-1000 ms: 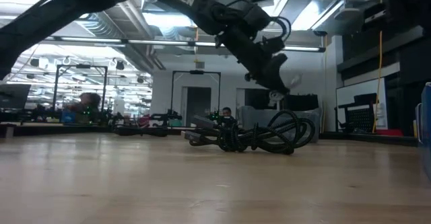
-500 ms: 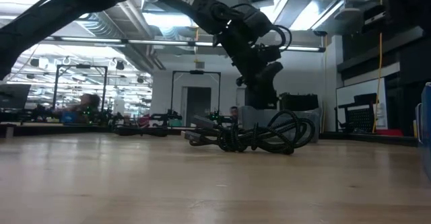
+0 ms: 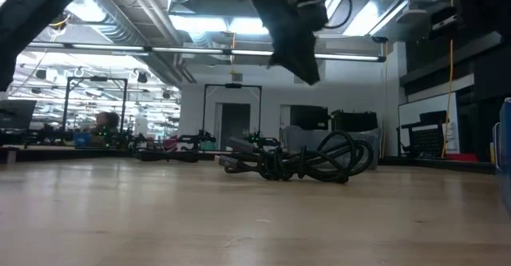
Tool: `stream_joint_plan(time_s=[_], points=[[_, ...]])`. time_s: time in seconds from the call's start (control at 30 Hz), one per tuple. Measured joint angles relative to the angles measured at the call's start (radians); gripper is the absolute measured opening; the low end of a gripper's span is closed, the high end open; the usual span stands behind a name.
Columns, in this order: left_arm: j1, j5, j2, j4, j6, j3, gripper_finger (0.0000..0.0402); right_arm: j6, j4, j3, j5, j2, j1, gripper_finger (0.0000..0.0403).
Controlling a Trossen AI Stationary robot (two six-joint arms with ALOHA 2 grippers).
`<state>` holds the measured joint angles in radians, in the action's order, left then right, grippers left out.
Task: Pick and place USB-C Cables
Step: Put the bottom black charger cable into the black bin
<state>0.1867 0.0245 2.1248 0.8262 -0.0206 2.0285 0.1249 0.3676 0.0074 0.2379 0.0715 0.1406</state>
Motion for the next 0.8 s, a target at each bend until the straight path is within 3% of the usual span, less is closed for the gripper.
stream_joint_plan(time_s=[0.2,0.43,0.63,0.8], points=[[-0.119,-0.05,-0.03,0.304,-0.03,0.001,0.0083,-0.002,-0.006,0.0,0.0,0.0,0.0,0.0045],[-0.277,-0.09,-0.036,0.636,0.073,-0.014,0.0083,0.001,-0.007,0.0,-0.02,0.0,0.0,0.0045],[-0.412,-0.103,-0.035,0.736,-0.073,-0.04,0.0082,0.001,-0.007,0.0,-0.019,0.0,0.0,0.0045],[-0.516,-0.117,-0.034,0.72,-0.243,-0.062,0.0082,0.001,-0.013,0.0,-0.019,0.0,0.0,0.0045]])
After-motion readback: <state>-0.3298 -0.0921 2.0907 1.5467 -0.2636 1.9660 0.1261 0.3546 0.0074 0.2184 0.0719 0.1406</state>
